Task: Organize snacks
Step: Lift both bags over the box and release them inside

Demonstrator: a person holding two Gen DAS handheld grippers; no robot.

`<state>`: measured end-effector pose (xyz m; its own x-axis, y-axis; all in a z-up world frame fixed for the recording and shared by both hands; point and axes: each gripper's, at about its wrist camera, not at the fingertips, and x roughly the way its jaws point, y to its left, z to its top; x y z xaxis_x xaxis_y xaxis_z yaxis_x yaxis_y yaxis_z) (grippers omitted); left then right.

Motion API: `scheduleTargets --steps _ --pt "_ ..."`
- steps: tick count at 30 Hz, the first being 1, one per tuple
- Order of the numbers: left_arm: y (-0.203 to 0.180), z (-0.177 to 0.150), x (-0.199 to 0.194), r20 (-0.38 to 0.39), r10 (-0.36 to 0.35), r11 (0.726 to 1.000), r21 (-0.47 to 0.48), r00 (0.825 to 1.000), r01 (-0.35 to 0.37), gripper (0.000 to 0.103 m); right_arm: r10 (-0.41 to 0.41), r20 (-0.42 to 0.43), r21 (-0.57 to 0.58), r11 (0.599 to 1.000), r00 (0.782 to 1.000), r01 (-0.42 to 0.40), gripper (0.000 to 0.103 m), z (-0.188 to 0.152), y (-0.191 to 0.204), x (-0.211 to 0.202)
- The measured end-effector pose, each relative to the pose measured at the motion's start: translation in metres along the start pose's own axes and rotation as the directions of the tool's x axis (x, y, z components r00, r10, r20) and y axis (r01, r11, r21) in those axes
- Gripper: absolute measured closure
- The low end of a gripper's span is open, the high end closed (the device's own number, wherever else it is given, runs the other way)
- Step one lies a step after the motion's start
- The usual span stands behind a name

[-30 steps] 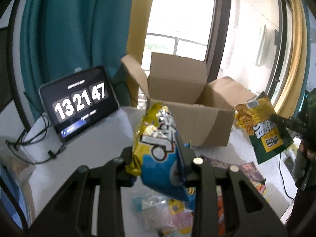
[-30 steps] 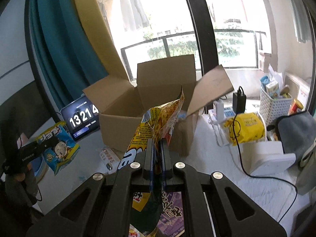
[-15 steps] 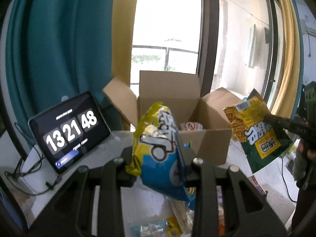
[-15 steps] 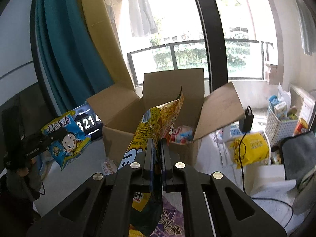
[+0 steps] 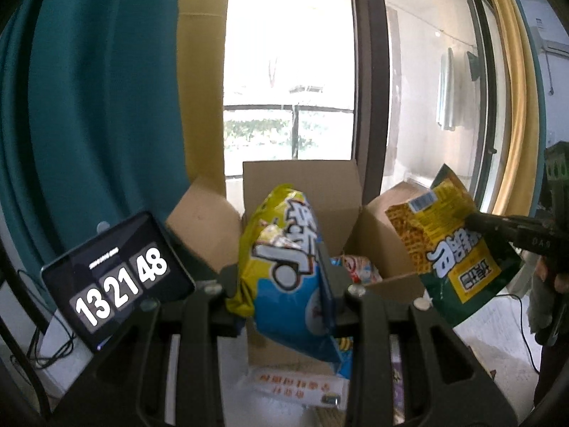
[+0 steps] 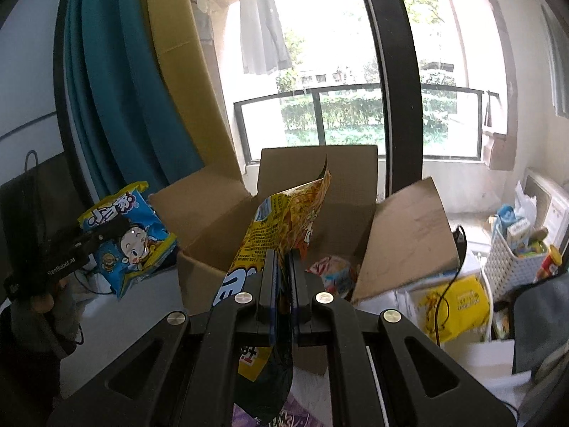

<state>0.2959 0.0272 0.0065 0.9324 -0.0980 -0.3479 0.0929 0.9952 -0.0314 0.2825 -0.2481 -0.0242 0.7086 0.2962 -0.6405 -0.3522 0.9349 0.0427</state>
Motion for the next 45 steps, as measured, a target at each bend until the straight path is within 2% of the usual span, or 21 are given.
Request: scheduleTargets --steps 17,28,32,38,41,43,45 --pt "0.005 0.031 0.06 0.063 0.001 1.0 0.005 0.998 -0.002 0.07 -0.021 0.042 -0.055 0.998 0.999 0.024 0.096 0.037 -0.003 0.053" --pt "0.003 0.038 0.114 0.031 -0.018 1.0 -0.001 0.999 0.018 0.07 -0.06 0.013 -0.039 0.997 0.998 0.06 0.096 0.047 -0.011 0.1" --pt "0.005 0.04 0.134 0.012 -0.004 1.0 0.015 1.0 0.004 0.07 -0.083 0.0 -0.04 0.996 0.997 0.083 0.096 0.049 -0.011 0.117" --pt "0.014 0.051 0.161 -0.03 0.025 1.0 -0.014 0.999 -0.025 0.069 -0.118 -0.02 -0.046 0.992 0.993 0.117 0.096 0.054 -0.008 0.143" --pt "0.021 0.053 0.169 -0.055 0.036 0.999 -0.029 0.998 -0.038 0.061 -0.126 -0.034 -0.025 0.992 0.992 0.125 0.096 0.055 -0.01 0.153" --pt "0.025 0.053 0.169 -0.05 0.032 0.998 -0.058 0.998 -0.035 0.044 -0.142 -0.052 -0.03 0.99 0.989 0.14 0.089 0.055 -0.009 0.16" --pt "0.028 0.054 0.169 -0.053 0.03 0.997 -0.071 0.998 -0.033 0.037 -0.148 -0.048 -0.024 0.989 0.988 0.147 0.062 0.055 -0.008 0.161"
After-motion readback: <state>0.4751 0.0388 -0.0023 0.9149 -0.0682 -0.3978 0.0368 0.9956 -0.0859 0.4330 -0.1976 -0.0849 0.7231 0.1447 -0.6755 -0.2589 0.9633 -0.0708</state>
